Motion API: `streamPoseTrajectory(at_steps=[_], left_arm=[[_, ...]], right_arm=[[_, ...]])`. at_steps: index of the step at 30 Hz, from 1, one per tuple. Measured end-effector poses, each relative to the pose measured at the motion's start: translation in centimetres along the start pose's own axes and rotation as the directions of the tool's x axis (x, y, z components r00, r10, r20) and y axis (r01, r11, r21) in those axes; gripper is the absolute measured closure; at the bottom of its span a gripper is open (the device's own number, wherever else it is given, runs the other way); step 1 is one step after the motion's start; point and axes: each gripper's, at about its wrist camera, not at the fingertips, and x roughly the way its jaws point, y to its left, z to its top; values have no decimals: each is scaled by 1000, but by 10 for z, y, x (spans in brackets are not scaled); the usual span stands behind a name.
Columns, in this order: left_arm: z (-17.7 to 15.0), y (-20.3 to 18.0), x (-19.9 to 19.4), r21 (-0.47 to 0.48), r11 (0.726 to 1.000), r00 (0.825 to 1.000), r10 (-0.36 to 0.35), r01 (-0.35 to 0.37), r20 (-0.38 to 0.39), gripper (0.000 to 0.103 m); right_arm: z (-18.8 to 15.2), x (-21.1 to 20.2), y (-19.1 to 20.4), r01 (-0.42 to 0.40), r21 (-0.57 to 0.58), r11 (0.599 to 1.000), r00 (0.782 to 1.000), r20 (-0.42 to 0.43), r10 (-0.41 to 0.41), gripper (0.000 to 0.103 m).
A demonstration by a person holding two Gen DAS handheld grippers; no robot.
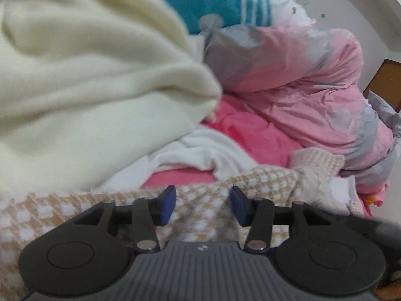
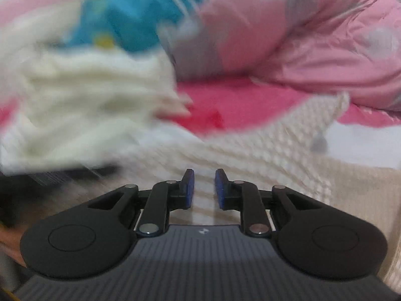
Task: Fold clothes
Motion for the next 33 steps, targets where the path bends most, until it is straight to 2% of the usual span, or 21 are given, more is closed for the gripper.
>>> streamPoseTrajectory(at_steps=[1, 2, 3, 6, 9, 11, 13, 15, 18, 21, 23, 25, 27, 28, 30, 33], left_arm=[[0, -1, 0, 14, 1000, 1000, 1, -1, -1, 54], [0, -2, 0, 28, 1000, 1000, 5, -5, 4, 54], [-1, -3, 0, 41, 999, 1000, 9, -9, 10, 54], [-3, -4, 0, 53, 998, 1000, 16, -17, 23, 54], [-4, -4, 1, 49, 999, 999, 16, -17, 28, 54], [-4, -5, 1, 53, 998, 999, 19, -20, 31, 54], [-5, -5, -1, 55, 998, 999, 19, -21, 32, 54], [-5, -5, 0, 55, 998, 999, 17, -19, 30, 54], [-4, -4, 1, 56, 998, 1000, 13, -15, 28, 54], [-4, -3, 1, 60, 998, 1000, 9, -11, 26, 53], [-4, -3, 1, 63, 998, 1000, 7, -8, 25, 53], [-5, -3, 1, 64, 998, 1000, 5, -6, 24, 53], [-5, -4, 1, 66, 998, 1000, 6, -7, 24, 53], [-4, -4, 1, 66, 998, 1000, 7, -8, 24, 53], [-4, -4, 1, 68, 998, 1000, 7, -9, 25, 53], [-4, -4, 1, 66, 998, 1000, 7, -8, 24, 53]], right_arm=[[-11, 14, -11, 9, 16, 1000, 999, -42, -8, 89], [-20, 16, -24, -24, 52, 998, 999, -30, 26, 90], [-21, 10, -31, -41, 79, 996, 999, -24, 43, 90], [-9, -9, -40, -18, 140, 990, 996, -86, 31, 90], [11, -25, -49, 28, 187, 982, 993, -122, -5, 86], [34, -38, -61, 15, 227, 974, 998, -68, 1, 86], [57, -31, -69, 12, 278, 960, 998, -69, 8, 83], [80, -20, -77, 13, 331, 944, 996, -85, 17, 74], [111, 1, -87, 31, 400, 916, 991, -133, 25, 72], [123, 45, -95, 128, 418, 899, 961, -278, -8, 72], [123, 68, -102, 217, 413, 884, 927, -372, -54, 72], [121, 87, -108, 269, 413, 870, 895, -441, -68, 72], [121, 97, -113, 299, 427, 853, 875, -479, -66, 70], [124, 101, -113, 304, 428, 851, 868, -494, -62, 67], [129, 109, -112, 304, 423, 853, 852, -522, -45, 51], [139, 120, -105, 316, 419, 851, 833, -552, -38, 41]])
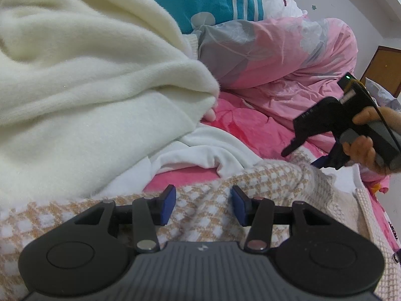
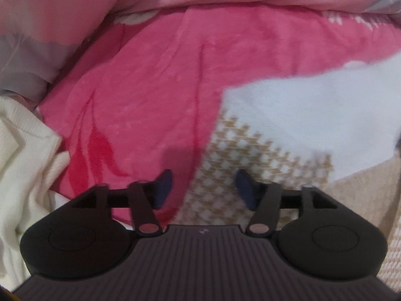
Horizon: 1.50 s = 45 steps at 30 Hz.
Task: Fold clothes
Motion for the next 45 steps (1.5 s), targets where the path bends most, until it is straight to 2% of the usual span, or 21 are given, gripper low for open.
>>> streamPoseTrajectory(at_steps=[4, 6, 7, 8, 13, 16, 18, 21, 26, 29, 30, 33, 34, 37, 39, 41, 42, 43, 45], left_arm=[[0, 1, 0, -2, 1000, 1000, -4, 4, -1, 53], [0, 2, 0, -6, 1000, 1000, -9, 9, -3, 53], [0, 2, 0, -6, 1000, 1000, -9, 9, -3, 53], [0, 2, 0, -5, 1000, 1000, -9, 9, -3, 53], [-2, 2, -1, 4, 1000, 1000, -12, 12, 4, 53], [-2, 5, -2, -6, 1000, 1000, -20, 20, 6, 53], [-3, 6, -2, -13, 1000, 1000, -21, 21, 7, 53], [-3, 6, -2, -15, 1000, 1000, -13, 13, 10, 53], [-4, 5, -3, -16, 1000, 1000, 9, -9, 17, 53], [-4, 5, -3, -17, 1000, 1000, 18, -18, 18, 54], [-4, 5, -3, -16, 1000, 1000, 20, -20, 17, 54], [-3, 5, -2, -15, 1000, 1000, 26, -25, 17, 54], [-3, 6, -2, -14, 1000, 999, 28, -27, 17, 54], [-3, 6, -2, -13, 999, 999, 33, -33, 17, 54], [-3, 6, -1, -12, 999, 999, 37, -37, 16, 54], [-3, 5, -1, -12, 999, 999, 43, -43, 18, 54], [-3, 5, -1, -13, 999, 999, 46, -46, 19, 54], [-3, 5, -1, -15, 999, 999, 50, -50, 20, 53], [-4, 4, 0, -18, 998, 998, 58, -57, 23, 53]], right_arm=[[-5, 10, 11, 66, -47, 997, 997, 33, -65, 41], [-15, 8, 8, 64, -66, 996, 995, 80, -59, 43], [-19, 6, 4, 60, -68, 996, 994, 98, -54, 52], [-23, 4, 0, 58, -65, 996, 992, 112, -51, 65], [-36, -5, -13, 38, -44, 998, 983, 180, -29, 75], [-41, -10, -13, -2, 13, 1000, 966, 259, -1, 95], [-44, -18, -15, -36, 39, 999, 946, 324, 21, 97], [-53, -39, -24, -92, 51, 994, 898, 437, 60, 98], [-58, -48, -33, -144, 20, 989, 815, 569, 107, 101], [-50, -30, -33, -149, 18, 989, 796, 595, 109, 102], [-47, -22, -31, -133, 12, 991, 797, 596, 100, 103], [-31, 14, -43, -88, 34, 996, 836, 545, 55, 103], [-29, 21, -50, -112, 39, 993, 834, 546, 73, 103], [-31, 10, -61, -165, 7, 986, 802, 584, 130, 103], [-39, -11, -69, -169, -34, 985, 758, 634, 152, 102], [-50, -42, -77, -183, -106, 977, 713, 670, 207, 102], [-57, -57, -77, -179, -155, 971, 698, 676, 237, 101], [-66, -69, -74, -172, -221, 960, 700, 658, 277, 101], [-86, -87, -64, -166, -361, 918, 720, 591, 363, 101]])
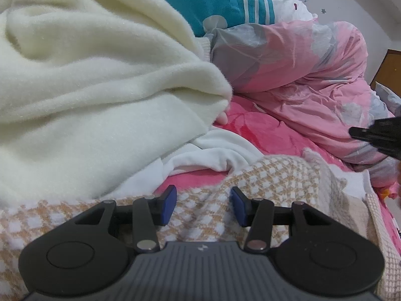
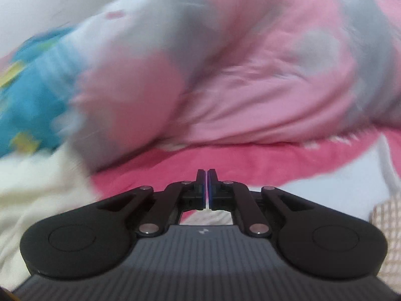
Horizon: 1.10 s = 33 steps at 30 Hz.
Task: Fold clothes
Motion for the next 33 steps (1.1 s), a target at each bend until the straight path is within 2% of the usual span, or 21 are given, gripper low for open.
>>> streamPoseTrajectory(at_steps=[2, 4, 6, 8, 11, 14, 15, 18, 23, 27, 30, 33], left_arm=[[0, 0, 0, -1, 1000, 1000, 5, -5, 2, 53], [0, 0, 0, -1, 1000, 1000, 7, -7, 4, 53], [0, 0, 0, -1, 1000, 1000, 7, -7, 4, 53], [1, 0, 1, 3, 1000, 1000, 5, -5, 2, 53], [4, 2, -1, -1, 1000, 1000, -21, 21, -7, 52], [8, 7, -9, -40, 994, 994, -107, 106, -17, 49], [10, 9, -14, -59, 985, 987, -162, 161, -15, 49], [16, 16, -42, -103, 938, 943, -332, 332, 16, 47], [23, 45, -131, -133, 893, 903, -420, 429, 92, 41], [14, 88, -217, -112, 919, 924, -369, 379, 103, 38], [-3, 125, -272, -121, 960, 966, -242, 252, 89, 37], [-26, 163, -302, -162, 979, 992, -112, 121, 63, 37]], right_arm=[[-8, -8, 19, -69, -105, 992, 995, -79, 61, 101], [-24, -1, 35, -102, -199, 975, 984, -167, 69, 101], [-45, 28, 37, -55, -239, 969, 971, -241, -4, 103], [-67, 66, 26, 16, -236, 972, 948, -306, -90, 103], [-71, 66, 20, 37, -173, 984, 963, -257, -82, 103], [-63, 37, 22, 63, -113, 992, 963, -255, -91, 101], [-61, 21, 23, 66, -94, 993, 964, -250, -88, 99], [-57, -46, 31, 35, -35, 999, 975, -219, -41, 98], [-63, -160, 76, -56, -57, 997, 982, -184, 45, 98], [-85, -213, 111, -178, -50, 983, 969, -185, 166, 94], [-115, -227, 138, -279, -30, 960, 944, -191, 269, 86], [-150, -226, 170, -377, -15, 926, 905, -218, 364, 80]])
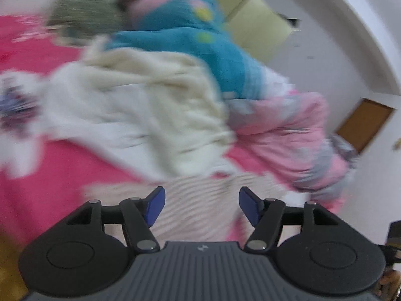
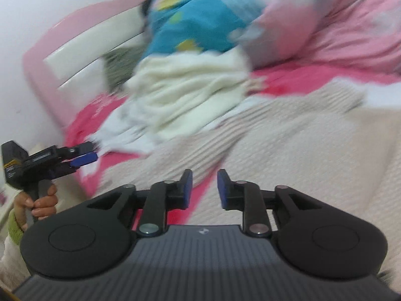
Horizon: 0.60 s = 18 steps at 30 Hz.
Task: Fold clothes
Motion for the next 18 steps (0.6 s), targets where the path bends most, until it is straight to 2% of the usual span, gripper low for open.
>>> streamPoseTrajectory(at_steps=[2, 4, 6, 7, 8, 9, 10, 12, 14, 15, 16, 18], left_arm=[[-13, 7, -11, 86, 993, 997, 81, -82, 20, 37], [-24, 9, -16, 188, 969, 988, 153, -157, 38, 36], [-41, -2, -13, 345, 917, 980, 189, -200, 65, 36], [-51, -7, -12, 425, 878, 976, 202, -218, 84, 36], [-62, -15, -9, 520, 823, 973, 204, -230, 108, 36], [-73, -24, -4, 615, 751, 971, 200, -240, 134, 36], [-85, -32, 0, 701, 668, 968, 192, -248, 159, 36], [-106, -43, 14, 801, 530, 959, 200, -276, 199, 36], [-119, -46, 30, 844, 425, 937, 265, -327, 230, 48], [-122, -45, 37, 853, 383, 921, 298, -356, 251, 51], [-122, -43, 42, 860, 355, 912, 317, -367, 259, 55], [-118, -38, 46, 869, 355, 917, 324, -345, 232, 62]], right_arm=[[-17, 17, 17, -44, 15, 999, 999, -24, 44, 80], [-34, 35, 30, -85, 58, 995, 995, -51, 88, 80], [-49, 47, 41, -117, 116, 986, 990, -65, 125, 79], [-54, 50, 44, -127, 136, 982, 988, -68, 138, 79], [-60, 51, 47, -123, 142, 982, 989, -66, 133, 79], [-64, 49, 51, -112, 142, 984, 991, -61, 122, 79], [-68, 47, 53, -102, 138, 985, 992, -56, 111, 79], [-73, 42, 54, -83, 141, 986, 995, -40, 90, 78], [-76, 36, 51, -67, 157, 985, 997, -29, 72, 77], [-78, 33, 48, -58, 166, 984, 998, -25, 62, 76], [-80, 30, 46, -47, 175, 983, 998, -21, 51, 76], [-84, 25, 42, -22, 179, 984, 1000, -13, 25, 75]])
